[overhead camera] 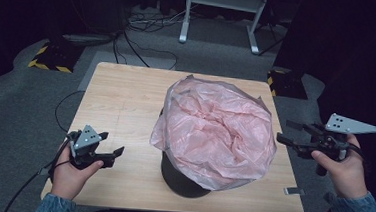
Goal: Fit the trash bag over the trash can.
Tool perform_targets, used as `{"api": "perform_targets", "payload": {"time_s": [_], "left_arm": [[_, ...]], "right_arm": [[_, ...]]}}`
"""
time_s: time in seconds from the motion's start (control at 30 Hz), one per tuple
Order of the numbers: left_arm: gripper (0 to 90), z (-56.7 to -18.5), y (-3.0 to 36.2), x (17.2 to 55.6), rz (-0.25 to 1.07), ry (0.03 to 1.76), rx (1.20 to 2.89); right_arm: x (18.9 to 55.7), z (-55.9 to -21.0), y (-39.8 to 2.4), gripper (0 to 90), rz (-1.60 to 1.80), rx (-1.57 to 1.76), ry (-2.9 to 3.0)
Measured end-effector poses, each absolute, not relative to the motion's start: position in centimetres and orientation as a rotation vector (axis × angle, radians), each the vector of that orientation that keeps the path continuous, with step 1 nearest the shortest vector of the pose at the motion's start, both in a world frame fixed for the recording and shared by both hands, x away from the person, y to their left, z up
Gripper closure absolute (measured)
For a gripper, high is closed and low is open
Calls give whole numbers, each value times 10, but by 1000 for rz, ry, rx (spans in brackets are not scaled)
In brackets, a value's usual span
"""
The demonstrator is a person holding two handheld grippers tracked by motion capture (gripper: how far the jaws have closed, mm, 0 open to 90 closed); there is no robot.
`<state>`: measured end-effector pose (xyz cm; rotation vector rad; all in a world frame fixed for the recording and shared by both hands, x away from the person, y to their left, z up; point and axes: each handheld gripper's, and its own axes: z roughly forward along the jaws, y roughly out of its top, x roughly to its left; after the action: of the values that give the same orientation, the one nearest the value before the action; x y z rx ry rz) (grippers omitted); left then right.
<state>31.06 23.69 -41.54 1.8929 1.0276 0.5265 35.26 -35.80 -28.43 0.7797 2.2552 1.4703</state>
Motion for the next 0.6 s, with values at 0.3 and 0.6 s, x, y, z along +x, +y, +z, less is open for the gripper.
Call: {"api": "perform_targets", "payload": {"time_s": [0.3, 0.6], "left_arm": [[274, -392, 242, 310, 539, 973, 1788], [274, -367, 240, 309, 560, 960, 1620]], "right_arm": [[354, -284, -358, 344, 1458, 786, 2257], [356, -283, -357, 342, 1450, 791, 2255]]}}
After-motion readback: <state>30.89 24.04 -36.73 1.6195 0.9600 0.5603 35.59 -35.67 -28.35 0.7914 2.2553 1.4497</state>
